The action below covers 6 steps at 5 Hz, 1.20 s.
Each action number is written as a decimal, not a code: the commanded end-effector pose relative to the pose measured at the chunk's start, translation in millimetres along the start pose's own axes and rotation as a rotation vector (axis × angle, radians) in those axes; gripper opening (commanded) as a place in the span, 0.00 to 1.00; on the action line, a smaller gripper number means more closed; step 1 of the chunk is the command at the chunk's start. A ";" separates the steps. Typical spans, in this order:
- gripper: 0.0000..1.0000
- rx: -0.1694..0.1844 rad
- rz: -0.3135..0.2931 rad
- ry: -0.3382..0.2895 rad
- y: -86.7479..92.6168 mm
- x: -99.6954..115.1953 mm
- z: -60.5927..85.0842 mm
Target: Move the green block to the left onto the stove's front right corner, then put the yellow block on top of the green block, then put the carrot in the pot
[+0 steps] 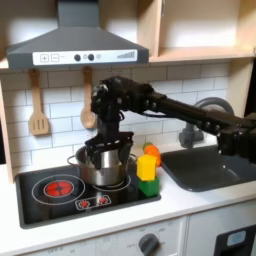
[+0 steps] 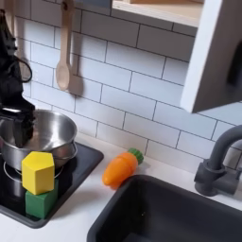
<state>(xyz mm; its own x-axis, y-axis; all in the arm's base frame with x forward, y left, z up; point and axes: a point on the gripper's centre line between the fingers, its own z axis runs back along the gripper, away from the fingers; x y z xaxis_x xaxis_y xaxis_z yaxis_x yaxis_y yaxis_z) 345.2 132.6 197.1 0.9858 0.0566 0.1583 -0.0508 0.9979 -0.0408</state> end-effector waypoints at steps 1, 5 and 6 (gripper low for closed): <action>1.00 0.001 0.010 -0.015 -1.6 -0.4 -5.0; 1.00 0.010 0.046 -0.060 -2.1 14.7 11.4; 1.00 0.013 0.055 -0.046 -0.3 15.6 3.0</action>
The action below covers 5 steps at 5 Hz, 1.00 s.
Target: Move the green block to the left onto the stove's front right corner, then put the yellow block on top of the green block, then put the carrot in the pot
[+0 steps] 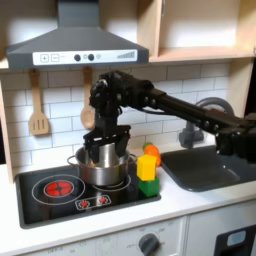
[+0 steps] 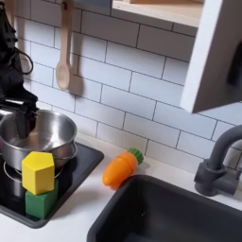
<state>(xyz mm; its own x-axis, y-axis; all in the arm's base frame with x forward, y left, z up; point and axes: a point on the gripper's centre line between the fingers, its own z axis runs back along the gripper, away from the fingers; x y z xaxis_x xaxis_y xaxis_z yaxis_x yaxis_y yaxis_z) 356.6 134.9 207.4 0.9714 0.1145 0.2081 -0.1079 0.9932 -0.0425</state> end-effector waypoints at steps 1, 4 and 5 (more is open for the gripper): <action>1.00 -0.004 -0.007 0.021 -9.7 7.8 -13.6; 1.00 0.008 -0.008 0.026 -16.0 25.0 -25.4; 1.00 0.015 0.000 0.032 -14.4 27.3 -31.6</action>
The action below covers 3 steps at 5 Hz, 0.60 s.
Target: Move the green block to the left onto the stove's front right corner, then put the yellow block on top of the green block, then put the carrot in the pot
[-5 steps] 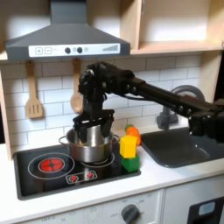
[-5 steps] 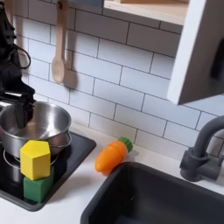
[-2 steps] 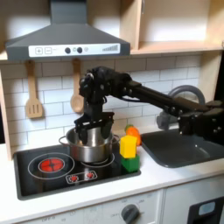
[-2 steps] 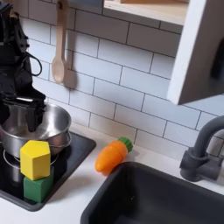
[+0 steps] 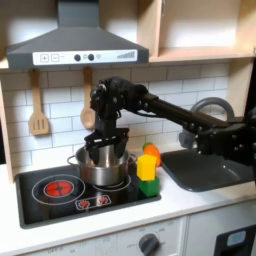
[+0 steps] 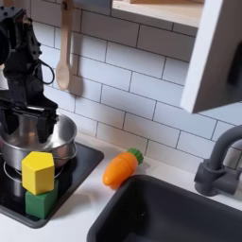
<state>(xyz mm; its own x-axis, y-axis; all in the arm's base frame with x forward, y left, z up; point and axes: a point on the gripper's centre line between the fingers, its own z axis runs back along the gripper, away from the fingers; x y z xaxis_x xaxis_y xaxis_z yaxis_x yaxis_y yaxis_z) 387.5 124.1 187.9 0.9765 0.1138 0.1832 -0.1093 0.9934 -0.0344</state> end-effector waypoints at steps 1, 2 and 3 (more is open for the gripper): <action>1.00 0.017 -0.012 0.021 -2.3 2.9 -15.7; 1.00 0.022 -0.011 0.014 -1.9 5.9 -16.3; 1.00 0.027 -0.003 0.024 -0.1 6.8 -21.3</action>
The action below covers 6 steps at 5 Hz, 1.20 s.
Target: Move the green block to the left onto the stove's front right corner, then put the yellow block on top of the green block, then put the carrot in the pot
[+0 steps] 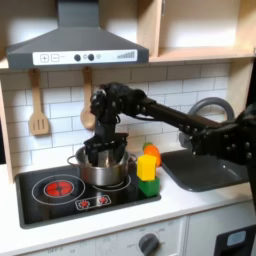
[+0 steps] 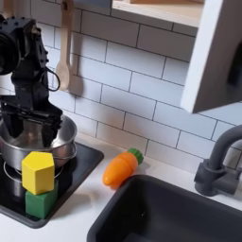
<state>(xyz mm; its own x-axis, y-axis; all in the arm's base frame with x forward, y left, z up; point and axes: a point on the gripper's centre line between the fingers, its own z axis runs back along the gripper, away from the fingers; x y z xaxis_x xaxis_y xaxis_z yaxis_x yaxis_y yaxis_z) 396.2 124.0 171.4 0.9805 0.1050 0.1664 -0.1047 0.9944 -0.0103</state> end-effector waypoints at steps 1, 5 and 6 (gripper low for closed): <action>1.00 0.007 0.009 0.012 2.1 1.0 -4.4; 1.00 0.041 -0.001 0.009 20.4 8.5 -7.2; 1.00 0.049 0.018 0.011 30.7 10.9 -6.5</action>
<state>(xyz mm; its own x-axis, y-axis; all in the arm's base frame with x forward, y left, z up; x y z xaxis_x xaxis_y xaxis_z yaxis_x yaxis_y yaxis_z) 406.2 153.1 166.0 0.9807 0.1169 0.1568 -0.1236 0.9918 0.0338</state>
